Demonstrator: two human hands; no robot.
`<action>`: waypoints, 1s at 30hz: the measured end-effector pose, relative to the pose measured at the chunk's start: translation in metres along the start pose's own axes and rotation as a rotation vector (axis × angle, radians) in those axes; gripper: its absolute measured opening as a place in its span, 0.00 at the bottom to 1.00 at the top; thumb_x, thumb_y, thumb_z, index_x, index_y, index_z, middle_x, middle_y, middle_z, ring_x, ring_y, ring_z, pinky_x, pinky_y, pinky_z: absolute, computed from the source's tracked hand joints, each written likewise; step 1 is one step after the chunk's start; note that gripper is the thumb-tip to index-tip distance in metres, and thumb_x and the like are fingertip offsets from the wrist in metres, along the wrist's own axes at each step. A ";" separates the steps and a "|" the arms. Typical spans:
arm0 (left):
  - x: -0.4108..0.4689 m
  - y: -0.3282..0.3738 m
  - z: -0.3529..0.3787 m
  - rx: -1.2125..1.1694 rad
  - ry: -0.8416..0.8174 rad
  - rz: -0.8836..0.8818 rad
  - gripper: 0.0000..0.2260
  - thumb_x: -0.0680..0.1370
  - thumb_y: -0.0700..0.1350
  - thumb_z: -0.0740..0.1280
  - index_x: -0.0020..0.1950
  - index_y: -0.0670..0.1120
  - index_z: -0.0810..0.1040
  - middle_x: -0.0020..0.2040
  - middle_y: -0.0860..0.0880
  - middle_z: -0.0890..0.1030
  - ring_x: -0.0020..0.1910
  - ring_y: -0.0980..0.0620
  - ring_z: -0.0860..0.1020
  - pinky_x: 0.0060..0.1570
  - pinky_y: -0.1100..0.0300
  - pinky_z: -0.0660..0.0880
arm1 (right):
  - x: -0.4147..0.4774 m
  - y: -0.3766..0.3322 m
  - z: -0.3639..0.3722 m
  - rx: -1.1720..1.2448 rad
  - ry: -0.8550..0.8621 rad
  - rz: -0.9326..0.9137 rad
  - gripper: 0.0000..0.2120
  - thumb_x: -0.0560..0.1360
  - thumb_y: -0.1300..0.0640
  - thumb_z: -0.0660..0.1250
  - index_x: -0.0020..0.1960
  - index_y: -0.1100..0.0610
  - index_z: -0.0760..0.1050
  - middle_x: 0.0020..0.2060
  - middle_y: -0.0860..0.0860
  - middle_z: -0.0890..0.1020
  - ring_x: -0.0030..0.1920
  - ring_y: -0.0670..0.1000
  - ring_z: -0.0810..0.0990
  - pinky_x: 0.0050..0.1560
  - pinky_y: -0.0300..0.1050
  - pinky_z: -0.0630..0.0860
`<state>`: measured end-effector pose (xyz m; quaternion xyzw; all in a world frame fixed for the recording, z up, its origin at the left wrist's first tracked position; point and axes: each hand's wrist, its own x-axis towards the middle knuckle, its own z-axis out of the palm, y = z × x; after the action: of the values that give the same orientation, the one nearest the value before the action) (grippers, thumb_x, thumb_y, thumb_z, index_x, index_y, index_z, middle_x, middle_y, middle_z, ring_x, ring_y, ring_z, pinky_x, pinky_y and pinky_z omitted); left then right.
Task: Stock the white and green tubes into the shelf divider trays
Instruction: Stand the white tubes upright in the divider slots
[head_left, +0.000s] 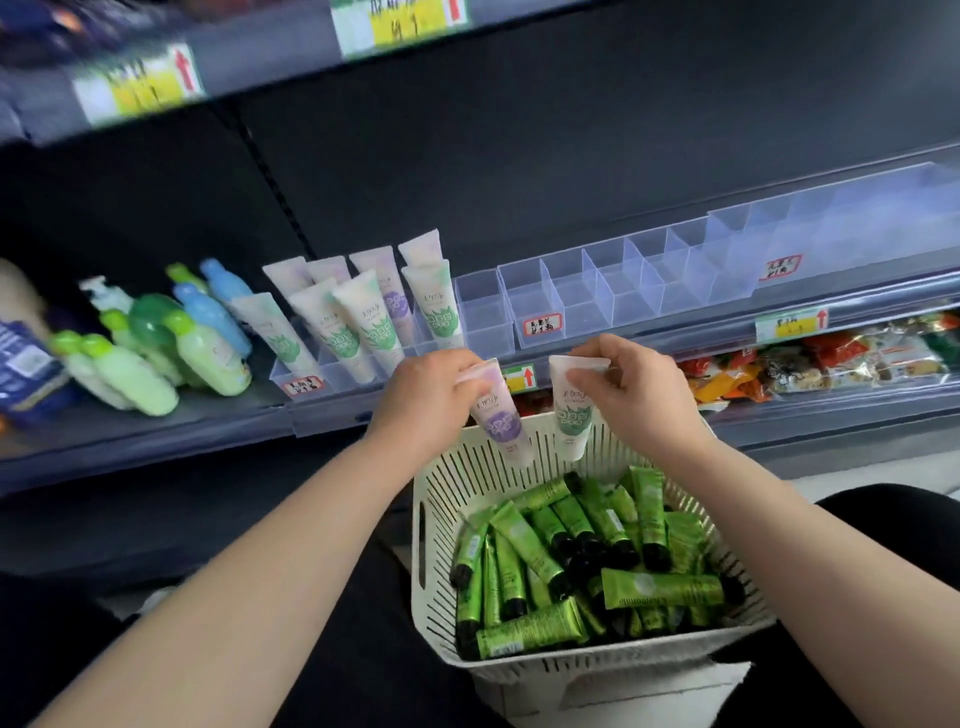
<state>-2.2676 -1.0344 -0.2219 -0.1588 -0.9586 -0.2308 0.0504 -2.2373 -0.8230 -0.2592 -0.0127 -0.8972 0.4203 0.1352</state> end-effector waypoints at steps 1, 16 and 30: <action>0.002 0.003 -0.006 0.007 0.013 0.003 0.07 0.79 0.47 0.66 0.53 0.49 0.82 0.43 0.52 0.79 0.42 0.52 0.74 0.39 0.59 0.65 | 0.005 -0.005 -0.002 0.005 0.004 -0.015 0.05 0.75 0.53 0.67 0.51 0.48 0.77 0.35 0.46 0.81 0.32 0.42 0.75 0.32 0.41 0.69; 0.149 0.025 -0.062 0.305 0.259 0.007 0.11 0.80 0.44 0.58 0.55 0.49 0.80 0.48 0.46 0.79 0.47 0.43 0.77 0.47 0.49 0.75 | 0.092 -0.039 -0.020 0.155 0.148 -0.062 0.03 0.77 0.54 0.64 0.47 0.46 0.73 0.31 0.41 0.74 0.27 0.40 0.69 0.27 0.37 0.61; 0.219 -0.012 -0.036 0.243 0.012 -0.134 0.11 0.75 0.35 0.61 0.45 0.48 0.80 0.48 0.48 0.80 0.46 0.43 0.75 0.61 0.48 0.73 | 0.151 -0.055 0.012 0.176 0.111 -0.151 0.02 0.77 0.56 0.65 0.48 0.50 0.75 0.39 0.45 0.80 0.38 0.46 0.78 0.37 0.46 0.76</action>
<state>-2.4780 -0.9993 -0.1573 -0.0857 -0.9877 -0.1166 0.0596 -2.3804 -0.8470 -0.1900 0.0437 -0.8465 0.4845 0.2164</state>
